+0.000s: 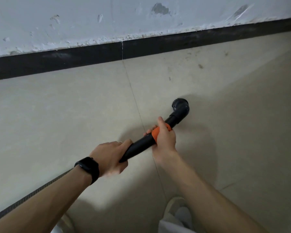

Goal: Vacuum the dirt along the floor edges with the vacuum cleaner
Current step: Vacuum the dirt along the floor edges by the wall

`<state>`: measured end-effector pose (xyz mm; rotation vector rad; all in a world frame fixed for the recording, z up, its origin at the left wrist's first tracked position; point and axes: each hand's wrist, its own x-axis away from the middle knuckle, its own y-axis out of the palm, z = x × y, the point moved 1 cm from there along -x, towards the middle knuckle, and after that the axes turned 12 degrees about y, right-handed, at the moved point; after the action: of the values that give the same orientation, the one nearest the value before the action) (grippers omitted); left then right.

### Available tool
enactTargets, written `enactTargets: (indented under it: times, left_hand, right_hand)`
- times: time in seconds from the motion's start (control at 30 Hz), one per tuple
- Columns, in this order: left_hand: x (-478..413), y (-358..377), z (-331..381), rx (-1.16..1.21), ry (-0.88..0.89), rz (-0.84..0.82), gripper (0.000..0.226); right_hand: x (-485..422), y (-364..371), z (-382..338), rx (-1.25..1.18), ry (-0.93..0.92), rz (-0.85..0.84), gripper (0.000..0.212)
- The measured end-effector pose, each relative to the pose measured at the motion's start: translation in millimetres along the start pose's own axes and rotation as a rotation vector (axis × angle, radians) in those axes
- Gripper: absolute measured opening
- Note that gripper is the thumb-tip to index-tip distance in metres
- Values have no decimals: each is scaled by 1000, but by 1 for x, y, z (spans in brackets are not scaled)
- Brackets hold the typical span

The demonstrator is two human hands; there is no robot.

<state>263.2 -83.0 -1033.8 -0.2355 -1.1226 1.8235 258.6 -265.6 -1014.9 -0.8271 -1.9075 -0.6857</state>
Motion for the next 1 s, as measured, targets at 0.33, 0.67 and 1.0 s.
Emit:
enactTargets:
  times: [0.33,0.67,1.0]
  left_hand:
    - [-29,18,38,62,193,-69,27]
    - [-13,-1,13,99,9,-52,26]
    - [-63,-37,21,14,1,-65,28]
  right_hand:
    - [4,-63,-11,-94,-87,201,26]
    - [-2,-16,-7,-47,-29,69,35]
    - [-26,-5,-61,-51,-64,7,30]
